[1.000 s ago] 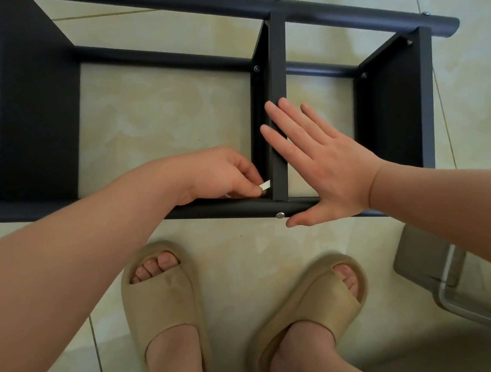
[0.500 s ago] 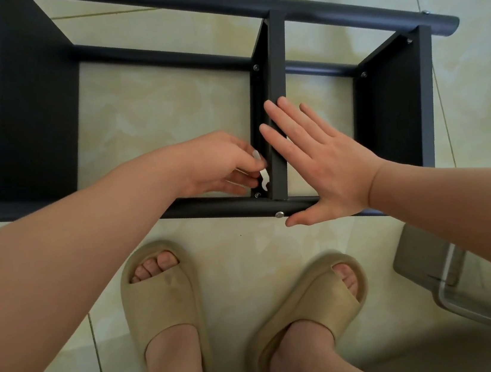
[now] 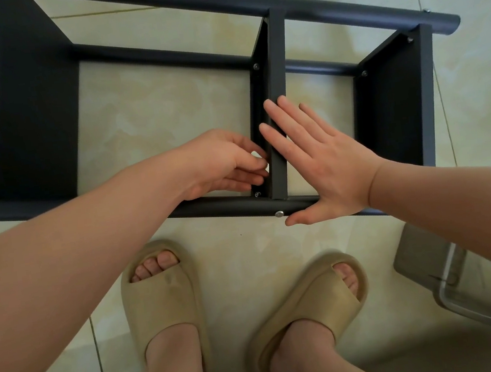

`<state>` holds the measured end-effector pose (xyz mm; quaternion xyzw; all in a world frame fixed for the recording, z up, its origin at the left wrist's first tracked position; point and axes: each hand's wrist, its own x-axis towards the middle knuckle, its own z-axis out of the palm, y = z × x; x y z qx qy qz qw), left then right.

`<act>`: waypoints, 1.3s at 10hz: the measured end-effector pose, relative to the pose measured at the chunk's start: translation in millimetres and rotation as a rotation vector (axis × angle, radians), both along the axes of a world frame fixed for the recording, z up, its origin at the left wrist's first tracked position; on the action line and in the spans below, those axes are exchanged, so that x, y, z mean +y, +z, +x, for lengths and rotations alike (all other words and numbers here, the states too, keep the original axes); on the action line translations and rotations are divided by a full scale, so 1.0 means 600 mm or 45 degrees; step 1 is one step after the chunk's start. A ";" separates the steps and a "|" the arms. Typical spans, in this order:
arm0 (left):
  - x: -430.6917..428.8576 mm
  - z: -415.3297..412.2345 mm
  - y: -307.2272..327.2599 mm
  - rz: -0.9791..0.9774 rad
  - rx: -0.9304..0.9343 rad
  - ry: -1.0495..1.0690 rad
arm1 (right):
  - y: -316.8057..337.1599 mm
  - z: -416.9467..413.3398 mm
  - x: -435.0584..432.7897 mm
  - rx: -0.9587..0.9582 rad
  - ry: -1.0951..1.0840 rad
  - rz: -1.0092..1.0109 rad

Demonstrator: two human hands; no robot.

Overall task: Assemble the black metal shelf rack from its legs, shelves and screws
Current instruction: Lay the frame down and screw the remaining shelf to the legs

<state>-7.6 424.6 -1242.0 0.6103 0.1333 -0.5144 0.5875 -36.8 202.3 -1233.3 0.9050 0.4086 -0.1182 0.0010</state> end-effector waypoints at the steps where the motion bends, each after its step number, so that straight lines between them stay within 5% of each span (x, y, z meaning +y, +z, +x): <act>1: 0.003 0.001 0.000 0.004 -0.008 -0.031 | 0.001 0.001 0.000 0.001 -0.002 0.004; 5: 0.005 0.000 -0.006 -0.110 0.291 0.134 | 0.001 0.000 0.000 0.009 -0.004 0.003; 13: 0.015 0.005 0.003 -0.069 0.154 -0.072 | 0.001 0.000 0.002 0.021 -0.008 0.030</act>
